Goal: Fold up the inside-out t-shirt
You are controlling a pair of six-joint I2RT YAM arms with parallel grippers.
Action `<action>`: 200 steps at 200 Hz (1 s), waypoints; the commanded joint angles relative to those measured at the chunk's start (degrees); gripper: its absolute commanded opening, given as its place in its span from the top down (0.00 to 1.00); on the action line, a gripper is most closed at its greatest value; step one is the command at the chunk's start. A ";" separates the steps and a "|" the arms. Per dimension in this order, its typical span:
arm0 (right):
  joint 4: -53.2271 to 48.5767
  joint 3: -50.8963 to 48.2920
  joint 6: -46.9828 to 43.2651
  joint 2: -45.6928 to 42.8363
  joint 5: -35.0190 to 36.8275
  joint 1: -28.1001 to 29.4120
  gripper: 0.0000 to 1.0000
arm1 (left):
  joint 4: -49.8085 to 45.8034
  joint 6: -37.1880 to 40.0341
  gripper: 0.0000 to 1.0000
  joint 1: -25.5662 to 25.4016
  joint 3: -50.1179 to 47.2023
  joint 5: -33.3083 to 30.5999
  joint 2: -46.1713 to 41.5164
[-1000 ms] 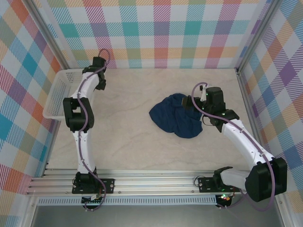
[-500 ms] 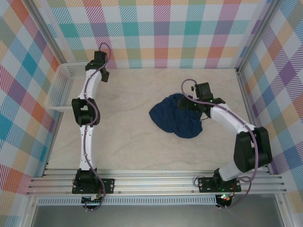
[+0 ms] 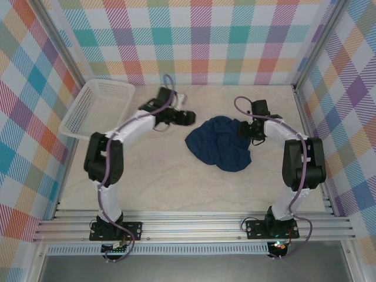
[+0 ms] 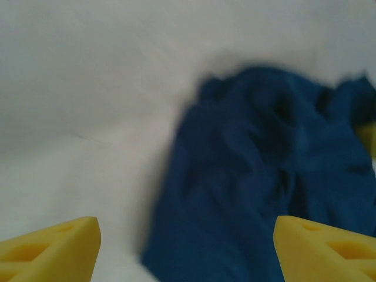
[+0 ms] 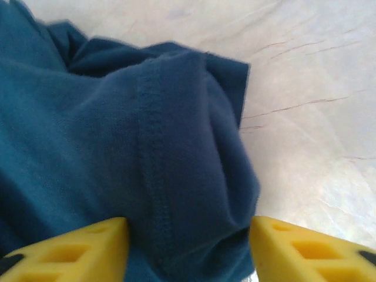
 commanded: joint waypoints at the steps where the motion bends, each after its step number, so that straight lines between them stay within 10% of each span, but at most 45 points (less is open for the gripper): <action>1: 1.98 -0.19 -0.03 -1.02 -1.83 0.29 0.58 | -1.61 0.74 0.23 -1.53 -0.83 0.18 4.08; 32: 2.74 -1.87 -0.84 -3.15 -0.99 0.34 0.80 | -4.91 2.59 0.29 -2.97 1.78 -2.93 9.42; 85: 3.22 -0.35 -0.60 -16.71 -7.28 0.30 0.99 | -5.65 3.03 1.00 -2.00 5.11 -4.44 3.54; 138: 9.28 10.52 3.13 -37.78 -14.99 0.34 1.00 | 9.31 -4.38 1.00 3.27 -1.63 -9.46 -29.23; 200: 6.06 25.70 2.39 -38.50 -12.32 0.29 1.00 | 6.57 3.12 1.00 4.07 6.86 -24.70 -43.11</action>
